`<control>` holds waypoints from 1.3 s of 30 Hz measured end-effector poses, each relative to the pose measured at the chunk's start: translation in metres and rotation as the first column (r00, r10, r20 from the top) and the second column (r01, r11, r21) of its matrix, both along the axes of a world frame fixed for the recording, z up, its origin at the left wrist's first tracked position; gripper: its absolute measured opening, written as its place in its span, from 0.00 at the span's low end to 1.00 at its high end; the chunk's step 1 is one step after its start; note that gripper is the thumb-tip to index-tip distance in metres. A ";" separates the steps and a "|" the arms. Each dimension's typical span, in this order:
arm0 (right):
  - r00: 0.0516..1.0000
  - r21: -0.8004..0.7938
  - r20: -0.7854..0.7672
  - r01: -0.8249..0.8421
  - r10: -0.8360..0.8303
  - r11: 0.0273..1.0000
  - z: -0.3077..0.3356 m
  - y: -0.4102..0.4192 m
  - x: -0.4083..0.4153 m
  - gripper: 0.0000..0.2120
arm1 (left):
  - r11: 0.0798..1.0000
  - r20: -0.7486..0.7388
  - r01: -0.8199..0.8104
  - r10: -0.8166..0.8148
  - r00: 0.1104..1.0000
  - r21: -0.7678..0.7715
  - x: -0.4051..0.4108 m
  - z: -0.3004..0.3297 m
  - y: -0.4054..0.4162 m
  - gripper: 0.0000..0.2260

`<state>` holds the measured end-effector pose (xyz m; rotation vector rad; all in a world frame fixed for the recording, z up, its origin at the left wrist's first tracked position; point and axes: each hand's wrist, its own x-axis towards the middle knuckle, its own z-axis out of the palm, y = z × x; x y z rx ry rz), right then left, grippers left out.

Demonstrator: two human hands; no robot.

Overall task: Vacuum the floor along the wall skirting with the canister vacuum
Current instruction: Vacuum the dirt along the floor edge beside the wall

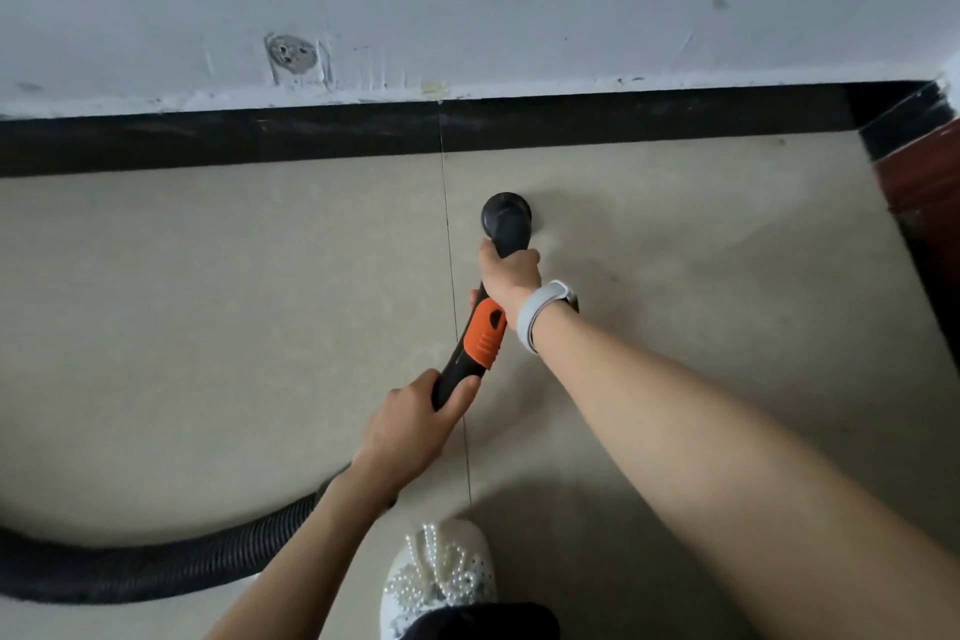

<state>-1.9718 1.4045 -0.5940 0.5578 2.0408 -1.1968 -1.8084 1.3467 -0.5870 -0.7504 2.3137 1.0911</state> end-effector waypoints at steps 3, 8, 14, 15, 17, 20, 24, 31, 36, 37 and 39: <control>0.999 -0.016 0.015 -0.040 0.041 0.999 -0.001 -0.014 -0.017 0.27 | 0.999 -0.026 -0.033 0.033 0.999 0.004 -0.015 0.004 -0.009 0.17; 0.988 0.034 -0.016 0.153 -0.152 0.988 -0.007 0.024 -0.039 0.23 | 0.992 0.004 0.130 -0.130 0.992 0.008 -0.045 0.009 0.007 0.18; 0.937 -0.010 -0.046 0.345 -0.345 0.938 -0.005 0.059 -0.056 0.22 | 0.951 0.000 0.305 -0.305 0.952 -0.061 -0.062 0.011 0.022 0.19; 0.944 -0.026 -0.044 0.327 -0.328 0.945 -0.002 0.052 -0.061 0.22 | 0.954 -0.011 0.287 -0.288 0.957 -0.082 -0.064 0.012 0.017 0.19; 0.972 -0.041 -0.015 0.235 -0.235 0.971 0.001 0.031 -0.062 0.22 | 0.970 -0.020 0.227 -0.229 0.973 -0.081 -0.058 0.011 0.006 0.19; 0.994 -0.082 0.022 0.110 -0.109 0.991 0.004 -0.001 -0.039 0.23 | 0.995 0.013 0.099 -0.099 0.995 -0.029 -0.032 0.004 -0.014 0.19; 0.993 -0.094 0.025 0.114 -0.113 0.989 -0.004 -0.010 -0.008 0.19 | 0.995 0.080 0.101 -0.099 0.992 -0.019 -0.007 0.000 -0.024 0.19; 0.970 0.131 -0.101 0.234 -0.222 0.963 -0.003 0.038 -0.068 0.19 | 0.960 -0.027 0.267 -0.270 0.962 -0.083 -0.067 0.010 0.002 0.21; 0.989 0.225 -0.124 0.102 -0.076 0.969 -0.005 0.032 -0.080 0.25 | 0.979 -0.063 0.201 -0.203 0.977 -0.035 -0.071 0.009 0.007 0.21; 0.991 0.175 -0.115 0.094 -0.074 0.980 -0.008 0.024 -0.069 0.27 | 0.986 -0.051 0.167 -0.168 0.984 -0.021 -0.061 0.006 0.005 0.20; 0.994 0.047 -0.090 0.070 -0.066 0.996 -0.011 0.008 -0.042 0.25 | 0.994 -0.001 0.111 -0.111 0.994 0.008 -0.041 -0.001 -0.002 0.19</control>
